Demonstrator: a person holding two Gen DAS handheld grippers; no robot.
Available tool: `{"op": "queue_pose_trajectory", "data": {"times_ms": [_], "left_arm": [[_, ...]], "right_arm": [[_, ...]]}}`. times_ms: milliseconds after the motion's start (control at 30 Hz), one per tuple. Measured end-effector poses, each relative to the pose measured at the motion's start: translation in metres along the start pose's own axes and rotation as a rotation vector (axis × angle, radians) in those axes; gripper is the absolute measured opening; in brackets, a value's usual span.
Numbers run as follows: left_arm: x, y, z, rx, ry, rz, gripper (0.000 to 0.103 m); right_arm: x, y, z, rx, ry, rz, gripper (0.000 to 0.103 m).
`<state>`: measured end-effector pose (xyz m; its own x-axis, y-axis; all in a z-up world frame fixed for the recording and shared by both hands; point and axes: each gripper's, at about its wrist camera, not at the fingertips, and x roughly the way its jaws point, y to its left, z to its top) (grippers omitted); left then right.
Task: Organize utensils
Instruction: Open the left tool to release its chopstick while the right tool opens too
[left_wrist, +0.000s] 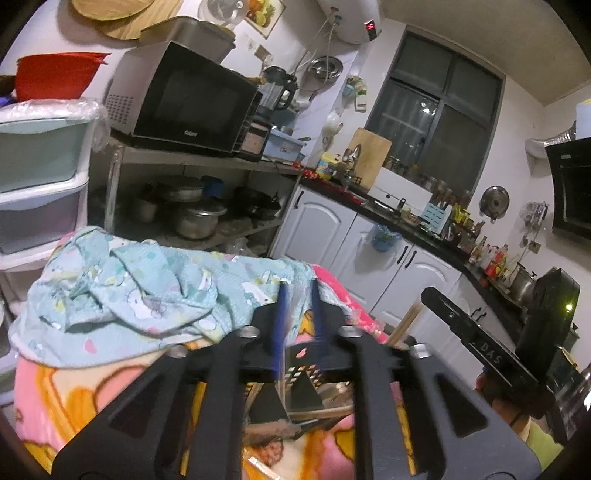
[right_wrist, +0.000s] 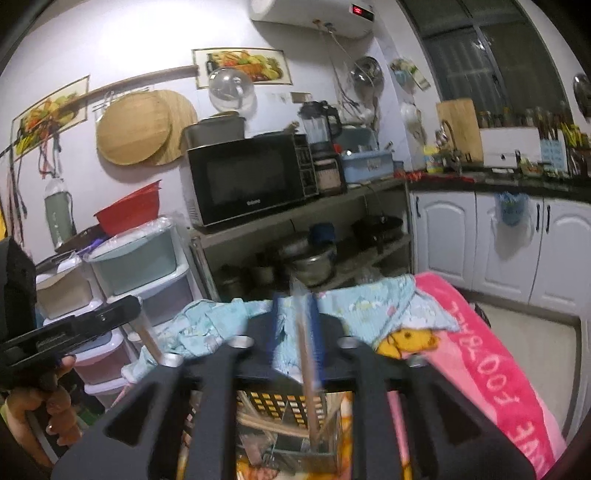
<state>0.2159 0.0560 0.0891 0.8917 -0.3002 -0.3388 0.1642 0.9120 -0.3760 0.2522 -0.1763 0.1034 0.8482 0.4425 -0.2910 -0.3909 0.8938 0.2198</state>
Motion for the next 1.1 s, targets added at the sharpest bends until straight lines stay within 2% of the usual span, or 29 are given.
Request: {"op": "queue_pose_trajectory", "data": {"times_ms": [33, 133, 267, 367, 433, 533, 600, 733, 800, 1100], "left_arm": [[-0.002, 0.000, -0.001, 0.000, -0.002, 0.007, 0.030], [-0.009, 0.001, -0.005, -0.001, -0.004, 0.025, 0.040], [-0.017, 0.002, -0.008, -0.012, -0.014, 0.040, 0.054], [-0.024, 0.004, -0.010, -0.023, -0.024, 0.050, 0.067], [-0.030, 0.005, -0.010, -0.027, -0.033, 0.053, 0.080], [-0.039, 0.005, -0.011, -0.030, -0.043, 0.060, 0.090], [-0.043, 0.004, -0.011, -0.022, -0.047, 0.070, 0.092], [-0.055, 0.000, -0.013, 0.022, -0.067, 0.135, 0.092], [-0.058, 0.000, -0.015, 0.024, -0.064, 0.142, 0.092], [-0.066, 0.007, -0.027, -0.003, -0.038, 0.158, 0.092]], "right_arm": [[-0.002, -0.001, -0.001, 0.005, -0.001, -0.002, 0.029], [-0.006, -0.004, -0.005, 0.008, 0.014, -0.024, 0.030], [-0.013, -0.010, -0.010, 0.031, 0.027, -0.036, 0.038], [-0.019, -0.013, -0.013, 0.044, 0.033, -0.033, 0.045], [-0.023, -0.013, -0.014, 0.048, 0.043, -0.031, 0.048], [-0.029, -0.012, -0.016, 0.044, 0.052, -0.031, 0.051], [-0.035, -0.011, -0.017, 0.046, 0.057, -0.027, 0.059], [-0.045, -0.011, -0.019, 0.052, 0.065, -0.023, 0.067], [-0.050, -0.011, -0.021, 0.052, 0.072, -0.027, 0.070], [-0.062, -0.010, -0.029, 0.051, 0.101, -0.020, 0.073]]}}
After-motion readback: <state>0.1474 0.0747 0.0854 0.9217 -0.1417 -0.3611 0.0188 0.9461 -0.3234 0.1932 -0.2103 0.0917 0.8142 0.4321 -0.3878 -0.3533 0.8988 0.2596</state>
